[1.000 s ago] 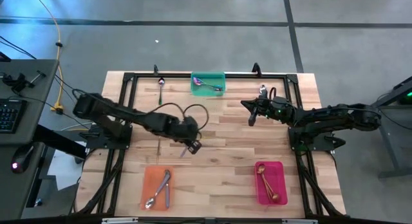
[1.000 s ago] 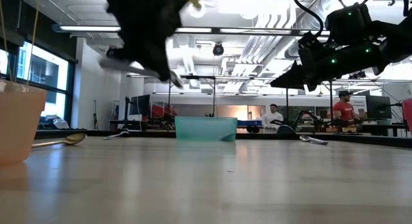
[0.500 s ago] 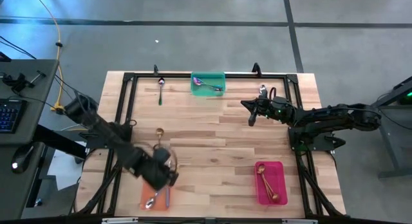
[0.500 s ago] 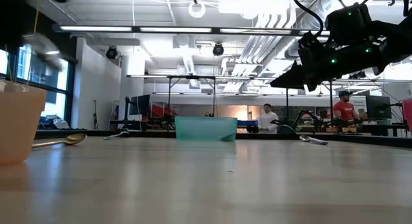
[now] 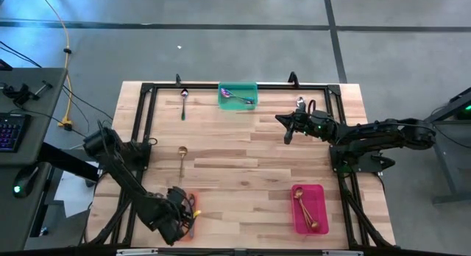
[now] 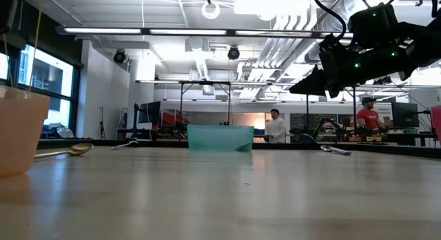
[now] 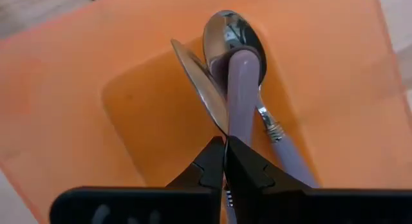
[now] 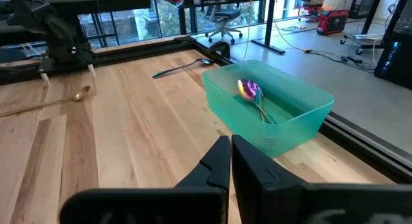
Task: Sort silverware by color (type)
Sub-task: Put the purple spoon into the orange bin, then put the yellow spoon into the red bin
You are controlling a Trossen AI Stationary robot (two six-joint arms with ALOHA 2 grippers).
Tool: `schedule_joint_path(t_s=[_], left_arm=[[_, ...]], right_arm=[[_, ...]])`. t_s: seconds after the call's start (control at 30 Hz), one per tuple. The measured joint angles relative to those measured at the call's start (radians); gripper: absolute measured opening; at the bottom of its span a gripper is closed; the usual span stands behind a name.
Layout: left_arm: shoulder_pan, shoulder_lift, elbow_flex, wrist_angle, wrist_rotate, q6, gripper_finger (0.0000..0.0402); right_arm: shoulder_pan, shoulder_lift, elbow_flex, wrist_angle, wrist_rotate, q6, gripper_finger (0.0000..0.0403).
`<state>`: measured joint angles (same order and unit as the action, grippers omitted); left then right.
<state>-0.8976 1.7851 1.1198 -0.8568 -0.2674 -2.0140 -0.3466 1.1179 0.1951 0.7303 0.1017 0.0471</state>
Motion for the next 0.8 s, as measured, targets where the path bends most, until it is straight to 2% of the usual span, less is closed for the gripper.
schedule_joint_path(t_s=[0.2, 0.43, 0.5, 0.6, 0.8], left_arm=[[0.002, -0.076, 0.0, -0.007, -0.007, 0.086, 0.0038], [0.049, -0.238, 0.0, -0.162, -0.053, 0.167, 0.0089], [0.098, -0.279, 0.0, -0.23, -0.087, 0.188, 0.0101], [0.217, -0.329, -0.007, -0.32, -0.086, 0.228, 0.0116], [0.46, -0.393, -0.113, -0.29, -0.05, 0.461, 0.0141]], right_arm=[[0.0, 0.0, 0.0, 0.0, 0.0, 0.0, 0.0], [0.0, 0.0, 0.0, 0.0, 0.0, 0.0, 0.0], [0.0, 0.0, 0.0, 0.0, 0.0, 0.0, 0.0], [0.0, 0.0, 0.0, 0.001, 0.0, -0.002, 0.0], [0.0, 0.0, 0.0, 0.019, 0.0, -0.005, 0.0]])
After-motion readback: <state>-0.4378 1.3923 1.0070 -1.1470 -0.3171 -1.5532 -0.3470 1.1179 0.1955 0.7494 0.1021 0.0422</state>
